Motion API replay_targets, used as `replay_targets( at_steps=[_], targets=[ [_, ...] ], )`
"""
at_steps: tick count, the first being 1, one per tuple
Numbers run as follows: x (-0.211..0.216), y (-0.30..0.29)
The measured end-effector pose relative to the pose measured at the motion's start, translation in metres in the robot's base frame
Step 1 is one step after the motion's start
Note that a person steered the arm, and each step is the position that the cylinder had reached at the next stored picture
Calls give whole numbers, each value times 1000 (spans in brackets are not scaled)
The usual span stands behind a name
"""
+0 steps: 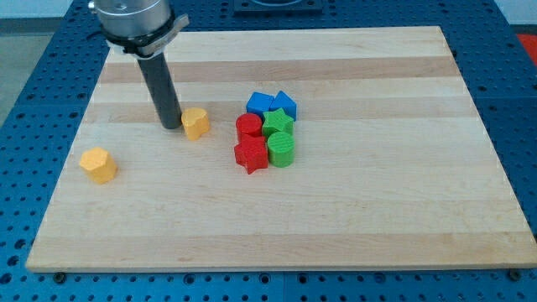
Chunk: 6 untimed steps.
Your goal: Push the yellow heart towards the group of blocks
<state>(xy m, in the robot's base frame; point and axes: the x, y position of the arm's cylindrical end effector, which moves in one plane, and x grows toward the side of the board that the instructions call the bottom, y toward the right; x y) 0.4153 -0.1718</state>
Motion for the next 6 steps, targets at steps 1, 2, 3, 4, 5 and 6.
replay_targets(
  at_steps=[1, 2, 3, 4, 5, 6],
  targets=[
    [30, -27],
    [41, -31],
    [30, -31],
    [17, -25],
    [16, -3],
    [10, 20]
  ],
)
